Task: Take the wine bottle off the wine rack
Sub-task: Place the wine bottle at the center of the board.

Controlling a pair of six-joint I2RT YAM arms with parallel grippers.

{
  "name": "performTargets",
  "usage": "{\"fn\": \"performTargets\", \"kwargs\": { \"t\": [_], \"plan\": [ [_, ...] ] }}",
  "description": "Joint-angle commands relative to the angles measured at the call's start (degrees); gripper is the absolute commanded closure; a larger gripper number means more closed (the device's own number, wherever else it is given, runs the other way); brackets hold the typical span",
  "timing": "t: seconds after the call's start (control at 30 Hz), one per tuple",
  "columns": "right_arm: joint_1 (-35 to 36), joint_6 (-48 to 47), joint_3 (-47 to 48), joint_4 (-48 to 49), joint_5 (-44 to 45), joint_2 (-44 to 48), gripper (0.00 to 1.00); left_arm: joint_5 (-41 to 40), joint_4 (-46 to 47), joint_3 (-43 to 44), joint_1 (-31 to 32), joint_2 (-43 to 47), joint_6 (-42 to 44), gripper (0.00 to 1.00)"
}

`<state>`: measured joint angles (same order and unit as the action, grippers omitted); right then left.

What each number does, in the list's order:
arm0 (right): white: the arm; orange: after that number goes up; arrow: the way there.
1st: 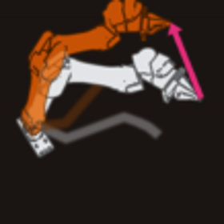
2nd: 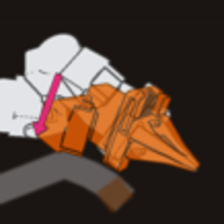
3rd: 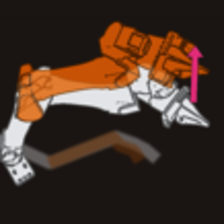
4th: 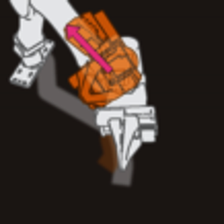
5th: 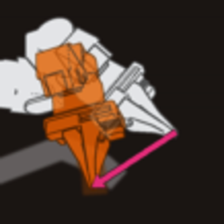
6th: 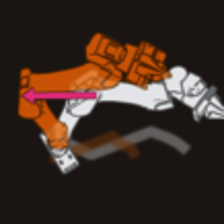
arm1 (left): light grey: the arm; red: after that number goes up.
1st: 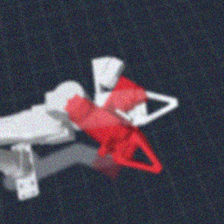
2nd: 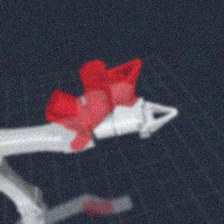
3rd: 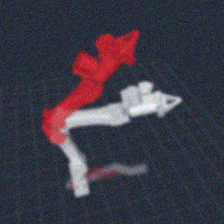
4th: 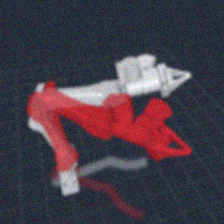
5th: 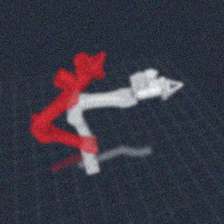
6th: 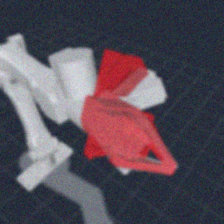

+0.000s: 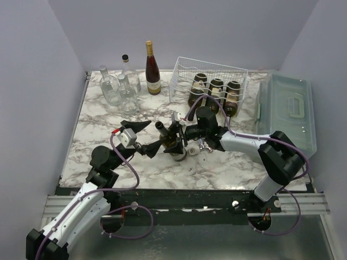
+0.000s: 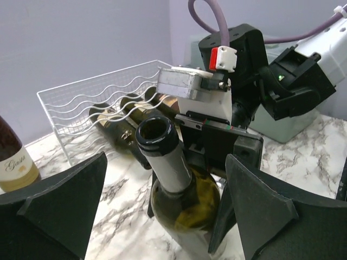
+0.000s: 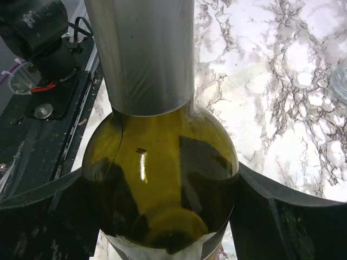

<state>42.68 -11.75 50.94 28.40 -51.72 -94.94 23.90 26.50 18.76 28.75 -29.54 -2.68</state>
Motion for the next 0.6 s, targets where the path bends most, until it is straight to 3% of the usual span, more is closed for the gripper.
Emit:
{"fn": "performTargets", "kwargs": {
  "t": [0.0, 0.3, 0.57],
  "plan": [
    [-0.3, 1.7, -0.3, 5.9, -3.6, 2.8, 1.00, 1.8, 13.2, -1.8, 0.3, -4.6, -4.6, 0.12],
    [-0.5, 1.8, -0.4, 6.1, -4.2, 3.0, 1.00, 3.6, 20.8, -2.4, 0.5, -12.3, -9.8, 0.34],
    [-0.8, 1.9, -0.6, 6.1, -4.7, 3.1, 1.00, 2.2, 24.3, -2.4, 0.9, -16.8, -10.1, 0.43]
  ]
}}
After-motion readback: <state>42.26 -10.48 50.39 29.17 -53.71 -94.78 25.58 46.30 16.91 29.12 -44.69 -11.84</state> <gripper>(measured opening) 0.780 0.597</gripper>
